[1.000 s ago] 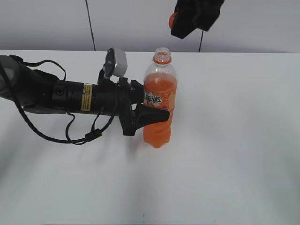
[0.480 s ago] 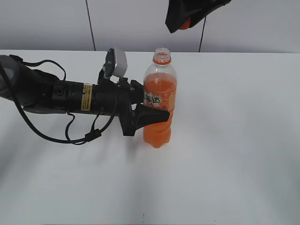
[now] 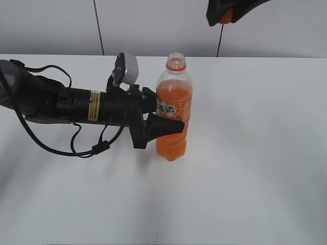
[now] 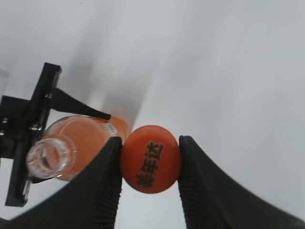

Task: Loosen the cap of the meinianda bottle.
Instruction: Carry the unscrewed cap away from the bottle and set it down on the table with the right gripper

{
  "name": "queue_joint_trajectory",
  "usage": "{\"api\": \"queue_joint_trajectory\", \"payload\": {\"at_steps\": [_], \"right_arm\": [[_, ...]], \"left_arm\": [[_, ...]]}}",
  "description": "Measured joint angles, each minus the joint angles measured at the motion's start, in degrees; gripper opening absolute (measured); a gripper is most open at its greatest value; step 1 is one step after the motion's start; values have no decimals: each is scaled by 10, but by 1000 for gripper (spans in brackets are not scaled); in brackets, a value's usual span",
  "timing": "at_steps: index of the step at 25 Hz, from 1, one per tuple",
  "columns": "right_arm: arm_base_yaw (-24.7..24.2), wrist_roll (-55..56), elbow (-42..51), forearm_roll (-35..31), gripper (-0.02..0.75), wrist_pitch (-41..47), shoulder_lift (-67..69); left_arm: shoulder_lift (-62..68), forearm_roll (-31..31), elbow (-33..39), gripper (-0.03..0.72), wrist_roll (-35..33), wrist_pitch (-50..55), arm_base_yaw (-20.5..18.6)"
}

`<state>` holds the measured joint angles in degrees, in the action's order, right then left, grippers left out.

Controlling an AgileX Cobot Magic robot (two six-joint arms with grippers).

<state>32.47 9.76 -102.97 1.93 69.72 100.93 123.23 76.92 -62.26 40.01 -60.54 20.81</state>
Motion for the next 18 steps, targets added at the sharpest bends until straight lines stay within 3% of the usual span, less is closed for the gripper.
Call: {"api": "queue_joint_trajectory", "payload": {"at_steps": [8,18], "right_arm": [[-107,3,0,8,272,0,0],[-181,-1,0,9,272,0,5]], "left_arm": [[0,2,0,427,0,-1,0],[0,3,0,427,-1,-3,0]]}}
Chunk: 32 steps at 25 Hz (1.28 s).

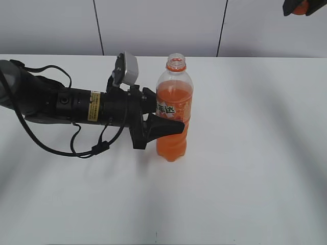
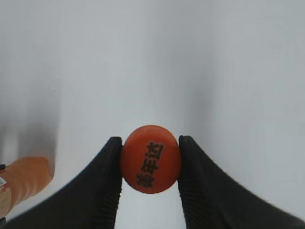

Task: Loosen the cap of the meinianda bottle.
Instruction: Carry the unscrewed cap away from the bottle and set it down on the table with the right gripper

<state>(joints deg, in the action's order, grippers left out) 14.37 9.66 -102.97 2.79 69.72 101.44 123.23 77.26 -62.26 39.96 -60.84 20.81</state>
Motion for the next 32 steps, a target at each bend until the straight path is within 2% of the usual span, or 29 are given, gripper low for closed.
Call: {"api": "queue_joint_trajectory", "payload": {"at_steps": [9,17,26,32], "right_arm": [[-19,-7,1,-2,272,-30,65],[-19,-48,11,-79,272,-77,133],[-19,-51,150,-82,272,-177,138],[-18,-51,268,-84,272,-277,138]], "left_arm": [[0,7,0,427,0,-6,0],[0,8,0,427,0,-7,0],[0,8,0,427,0,-7,0],[0,8,0,427,0,-7,0]]}}
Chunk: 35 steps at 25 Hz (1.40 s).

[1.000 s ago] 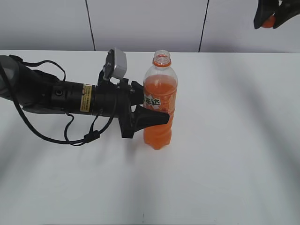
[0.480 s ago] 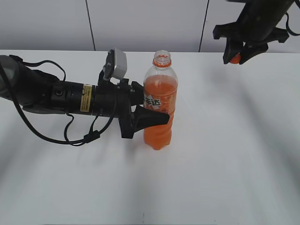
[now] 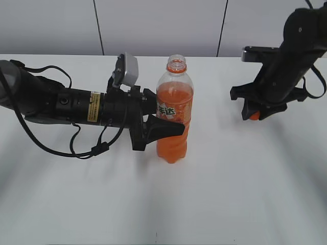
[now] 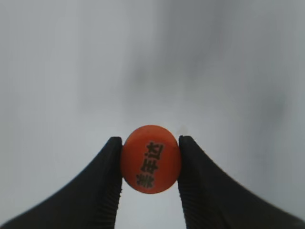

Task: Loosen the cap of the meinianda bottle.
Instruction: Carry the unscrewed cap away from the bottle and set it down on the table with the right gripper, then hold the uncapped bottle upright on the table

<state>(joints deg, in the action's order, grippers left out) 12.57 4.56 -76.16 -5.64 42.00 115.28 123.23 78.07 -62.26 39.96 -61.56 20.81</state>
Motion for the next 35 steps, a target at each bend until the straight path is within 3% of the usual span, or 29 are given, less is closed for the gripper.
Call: {"api": "queue_joint_trajectory", "payload": {"at_steps": [6,16,18,22,24,29,35], "right_arm": [[0,-1,80,-13,272,-76,2],[0,-4,88,-15,285,-95,18],[0,-14,88,-15,337,-92,23],[0,-25,88,-15,531,-90,23],[0,-26,88,-15,587,-90,19],[0,-27,88,-17,595,-87,-6],[0,-27,88,-19,595,-88,-53]], "left_arm": [[0,0,0,427,0,0,0],[0,0,0,427,0,0,0],[0,0,0,427,0,0,0],[0,0,0,427,0,0,0],[0,0,0,427,0,0,0],[0,2,0,430,0,-1,-3],[0,21,0,510,1,-7,-28]]}}
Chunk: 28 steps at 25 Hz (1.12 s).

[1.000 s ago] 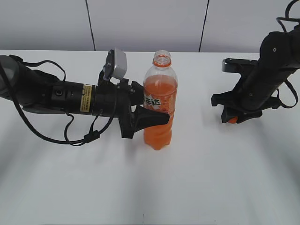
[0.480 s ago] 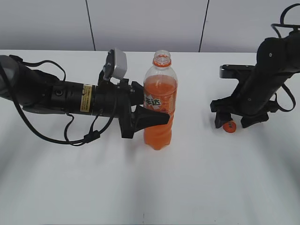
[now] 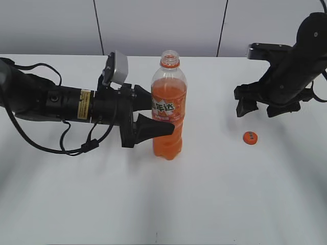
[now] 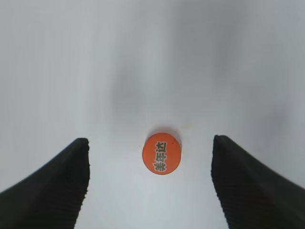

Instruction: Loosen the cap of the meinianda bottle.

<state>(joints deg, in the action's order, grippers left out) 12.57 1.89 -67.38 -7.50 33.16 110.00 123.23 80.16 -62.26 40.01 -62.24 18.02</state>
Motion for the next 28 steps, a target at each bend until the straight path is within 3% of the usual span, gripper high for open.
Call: {"api": "queue_joint_trajectory", "payload": {"at_steps": [8,18,24,28], "right_arm": [[0,-1,0,-1,595,-5,-53],[0,-5,0,4,595,-24,-114],[0,-9,-11,54,595,-62,-135],[0,-10,-38,82,595,-72,-137]], "left_arm": [[0,106,0,522,10,-10,-39],[-1,159,0,521,36,3,-127],[-72,149,0,500,78,194,-144],[-125,73,-3,470,81,389,-143]]}}
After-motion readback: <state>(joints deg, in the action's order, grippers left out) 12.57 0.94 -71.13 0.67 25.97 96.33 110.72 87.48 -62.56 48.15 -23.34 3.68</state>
